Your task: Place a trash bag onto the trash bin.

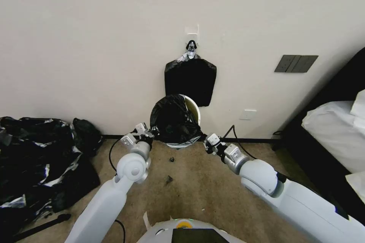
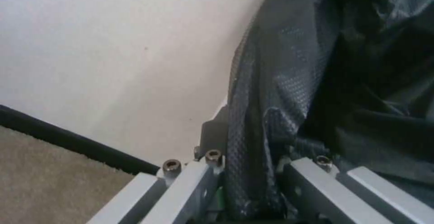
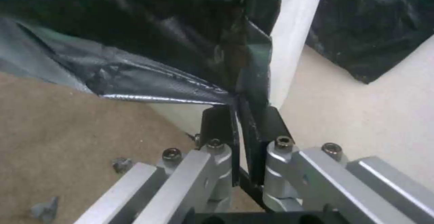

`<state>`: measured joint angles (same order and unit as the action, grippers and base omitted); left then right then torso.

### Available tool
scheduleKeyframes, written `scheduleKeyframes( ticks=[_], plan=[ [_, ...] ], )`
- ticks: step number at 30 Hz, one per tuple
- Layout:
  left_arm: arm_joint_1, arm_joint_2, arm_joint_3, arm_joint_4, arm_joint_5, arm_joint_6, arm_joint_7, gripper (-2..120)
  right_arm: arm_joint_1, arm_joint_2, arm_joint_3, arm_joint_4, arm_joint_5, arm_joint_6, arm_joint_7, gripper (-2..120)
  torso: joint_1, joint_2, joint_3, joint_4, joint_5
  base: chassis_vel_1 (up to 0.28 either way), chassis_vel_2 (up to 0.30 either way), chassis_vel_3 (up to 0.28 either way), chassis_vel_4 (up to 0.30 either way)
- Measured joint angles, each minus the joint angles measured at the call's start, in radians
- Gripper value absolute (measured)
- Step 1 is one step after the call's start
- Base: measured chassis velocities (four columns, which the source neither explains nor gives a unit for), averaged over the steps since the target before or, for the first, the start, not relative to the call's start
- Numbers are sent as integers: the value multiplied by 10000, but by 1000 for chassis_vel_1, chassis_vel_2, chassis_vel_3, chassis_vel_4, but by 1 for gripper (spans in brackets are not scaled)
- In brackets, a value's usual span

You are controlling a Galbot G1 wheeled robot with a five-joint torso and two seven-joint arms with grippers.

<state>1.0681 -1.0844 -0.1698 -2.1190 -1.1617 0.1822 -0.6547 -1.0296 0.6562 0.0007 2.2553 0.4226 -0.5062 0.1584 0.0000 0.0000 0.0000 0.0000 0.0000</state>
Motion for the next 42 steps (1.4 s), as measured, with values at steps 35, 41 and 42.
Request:
scheduleKeyframes(
  ticks=[35,41,42],
  plan=[
    [-6,-130,-16,581,937,-173,50,1,-1469,-25,1412,889,631,663,2123,76,0,0,0,0,1,0,0,0,0],
    [99,-91,47,531,1032,-187,139,1,-334,-65,1653,1097,2079,881,2306,98,0,0,0,0,1,0,0,0,0],
    [160,-41,68,522,1235,-194,267,1,-142,-53,1660,1208,2599,942,2302,99,0,0,0,0,1,0,0,0,0]
  ],
)
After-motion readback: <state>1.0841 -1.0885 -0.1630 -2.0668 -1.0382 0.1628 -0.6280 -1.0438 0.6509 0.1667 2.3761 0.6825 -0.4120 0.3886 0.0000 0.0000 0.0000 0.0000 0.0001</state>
